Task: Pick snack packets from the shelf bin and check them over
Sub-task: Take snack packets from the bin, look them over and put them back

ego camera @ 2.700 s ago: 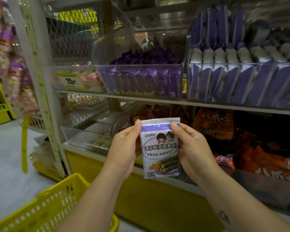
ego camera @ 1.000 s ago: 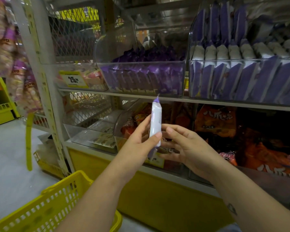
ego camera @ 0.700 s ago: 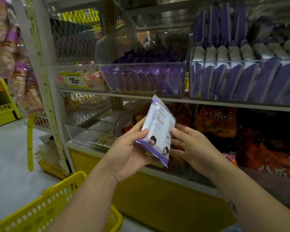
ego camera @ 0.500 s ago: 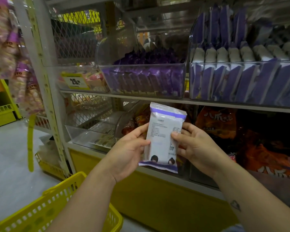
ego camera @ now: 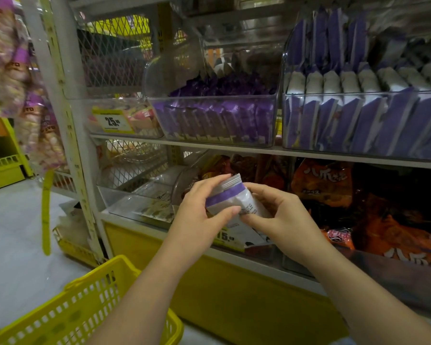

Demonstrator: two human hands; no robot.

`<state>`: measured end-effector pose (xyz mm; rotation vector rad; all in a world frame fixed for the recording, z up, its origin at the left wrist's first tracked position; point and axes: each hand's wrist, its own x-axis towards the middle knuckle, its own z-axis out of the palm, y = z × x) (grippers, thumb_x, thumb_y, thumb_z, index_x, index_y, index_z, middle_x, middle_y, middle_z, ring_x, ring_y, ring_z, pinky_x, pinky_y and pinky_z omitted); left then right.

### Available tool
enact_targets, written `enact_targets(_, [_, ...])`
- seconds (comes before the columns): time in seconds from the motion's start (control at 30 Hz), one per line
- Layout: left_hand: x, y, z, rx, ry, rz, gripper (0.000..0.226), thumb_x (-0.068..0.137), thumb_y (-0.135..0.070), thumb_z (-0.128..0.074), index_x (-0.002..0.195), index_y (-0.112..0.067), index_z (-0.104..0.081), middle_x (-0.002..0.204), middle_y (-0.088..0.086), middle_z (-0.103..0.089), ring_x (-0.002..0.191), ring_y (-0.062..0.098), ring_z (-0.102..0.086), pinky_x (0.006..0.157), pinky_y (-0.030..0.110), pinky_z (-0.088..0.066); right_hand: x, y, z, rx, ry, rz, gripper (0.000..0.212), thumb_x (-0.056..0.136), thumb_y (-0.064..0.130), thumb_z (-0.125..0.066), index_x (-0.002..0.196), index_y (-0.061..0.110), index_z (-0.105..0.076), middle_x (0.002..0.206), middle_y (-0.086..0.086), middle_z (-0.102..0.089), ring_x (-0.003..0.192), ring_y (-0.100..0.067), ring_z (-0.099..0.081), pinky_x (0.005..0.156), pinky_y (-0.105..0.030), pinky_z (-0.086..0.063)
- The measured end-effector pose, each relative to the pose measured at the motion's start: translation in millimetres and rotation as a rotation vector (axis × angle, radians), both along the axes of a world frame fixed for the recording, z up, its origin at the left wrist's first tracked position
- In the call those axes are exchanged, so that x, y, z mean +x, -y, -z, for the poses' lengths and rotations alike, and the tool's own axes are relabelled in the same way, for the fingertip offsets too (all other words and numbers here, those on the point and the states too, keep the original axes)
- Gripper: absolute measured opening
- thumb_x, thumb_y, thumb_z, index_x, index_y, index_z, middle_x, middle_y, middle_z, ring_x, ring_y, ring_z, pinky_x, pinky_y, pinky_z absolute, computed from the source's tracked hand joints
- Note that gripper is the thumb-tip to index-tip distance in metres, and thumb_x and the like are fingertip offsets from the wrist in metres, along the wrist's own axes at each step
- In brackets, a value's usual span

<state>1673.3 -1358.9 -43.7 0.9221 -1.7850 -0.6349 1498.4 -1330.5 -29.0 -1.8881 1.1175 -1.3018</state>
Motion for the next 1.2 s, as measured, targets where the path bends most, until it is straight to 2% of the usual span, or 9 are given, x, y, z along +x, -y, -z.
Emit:
enact_targets(0.1, [4, 0, -2, 0.053, -0.035, 0.041, 0.047, 0.072, -0.047, -0.075, 0.113, -0.058, -0.054, 0.12, -0.018, -0.058, 0.109, 0.0, -0.058, 0.085, 0.024, -0.053, 4, -3, 1, -0.067, -0.058, 0.043, 0.049, 0.081, 0.018, -0.075, 0.124, 0.038, -0.062, 0.113, 0.021, -0.068, 0.102, 0.009, -0.061, 0.085, -0.015, -0.052])
enact_targets(0.23, [7, 3, -3, 0.111, -0.103, 0.067, 0.046, 0.063, -0.062, -0.079, 0.104, -0.05, -0.061, 0.109, -0.013, -0.064, 0.099, 0.002, -0.062, 0.079, 0.022, -0.053, 9, -6, 4, -0.16, -0.102, 0.083, 0.058, 0.076, 0.025, -0.079, 0.125, 0.044, -0.057, 0.115, 0.025, -0.065, 0.107, 0.01, -0.059, 0.09, -0.015, -0.05])
enact_targets(0.37, [13, 8, -4, 0.197, -0.264, 0.134, 0.035, 0.063, -0.054, -0.076, 0.096, -0.046, -0.068, 0.1, -0.011, -0.07, 0.1, 0.016, -0.065, 0.084, 0.036, -0.054, 2, -4, 1, -0.111, -0.137, 0.112, 0.067, 0.067, 0.038, -0.082, 0.127, 0.045, -0.053, 0.104, 0.028, -0.064, 0.103, 0.012, -0.059, 0.087, -0.012, -0.049])
enact_targets(0.5, [26, 13, -8, 0.265, -0.524, 0.216, 0.023, 0.063, -0.04, -0.082, 0.084, -0.034, -0.073, 0.086, -0.009, -0.072, 0.084, 0.01, -0.069, 0.066, 0.026, -0.056, -7, -2, -1, -0.081, -0.086, 0.117, 0.052, 0.065, 0.035, -0.082, 0.112, 0.039, -0.06, 0.104, 0.021, -0.068, 0.1, 0.008, -0.061, 0.086, -0.014, -0.05])
enact_targets(0.6, [37, 16, -9, 0.3, -0.641, 0.236, 0.021, 0.064, -0.035, -0.08, 0.083, -0.029, -0.073, 0.087, -0.004, -0.071, 0.085, 0.013, -0.069, 0.065, 0.029, -0.057, -9, -1, -2, -0.066, 0.002, 0.125, 0.035, 0.062, 0.04, -0.078, 0.093, 0.032, -0.063, 0.094, 0.018, -0.07, 0.095, 0.002, -0.065, 0.083, -0.021, -0.055])
enact_targets(0.77, [40, 21, -5, 0.342, -0.733, 0.251, 0.009, 0.076, -0.022, -0.07, 0.084, -0.024, -0.069, 0.086, -0.001, -0.069, 0.084, 0.011, -0.069, 0.066, 0.03, -0.057, -6, -2, -1, -0.068, 0.104, 0.088, 0.029, 0.063, 0.033, -0.077, 0.085, 0.022, -0.062, 0.093, 0.012, -0.074, 0.091, -0.003, -0.069, 0.079, -0.025, -0.058])
enact_targets(0.9, [39, 22, -4, 0.345, -0.769, 0.248, 0.017, 0.074, -0.024, -0.069, 0.09, -0.021, -0.064, 0.087, 0.0, -0.07, 0.085, 0.011, -0.069, 0.067, 0.032, -0.058, -6, -1, -1, -0.058, 0.165, 0.044, 0.021, 0.072, 0.014, -0.078, 0.083, 0.016, -0.06, 0.094, 0.012, -0.075, 0.092, -0.003, -0.07, 0.072, -0.019, -0.056])
enact_targets(1.03, [31, 24, -4, 0.322, -0.805, 0.197, 0.024, 0.074, -0.029, -0.069, 0.095, -0.019, -0.064, 0.085, -0.004, -0.072, 0.082, 0.008, -0.07, 0.064, 0.03, -0.058, -3, -4, -2, -0.068, 0.243, 0.009, 0.019, 0.071, 0.016, -0.076, 0.078, 0.007, -0.06, 0.09, 0.009, -0.076, 0.085, -0.006, -0.072, 0.062, -0.012, -0.051])
enact_targets(1.2, [14, 23, 1, 0.25, -0.815, 0.036, 0.082, 0.062, -0.047, -0.077, 0.136, -0.028, -0.048, 0.126, -0.004, -0.06, 0.113, 0.012, -0.063, 0.086, 0.038, -0.058, 1, -3, -1, -0.077, 0.305, 0.061, 0.014, 0.075, 0.008, -0.075, 0.07, 0.005, -0.061, 0.085, 0.011, -0.076, 0.08, -0.004, -0.072, 0.058, -0.011, -0.05])
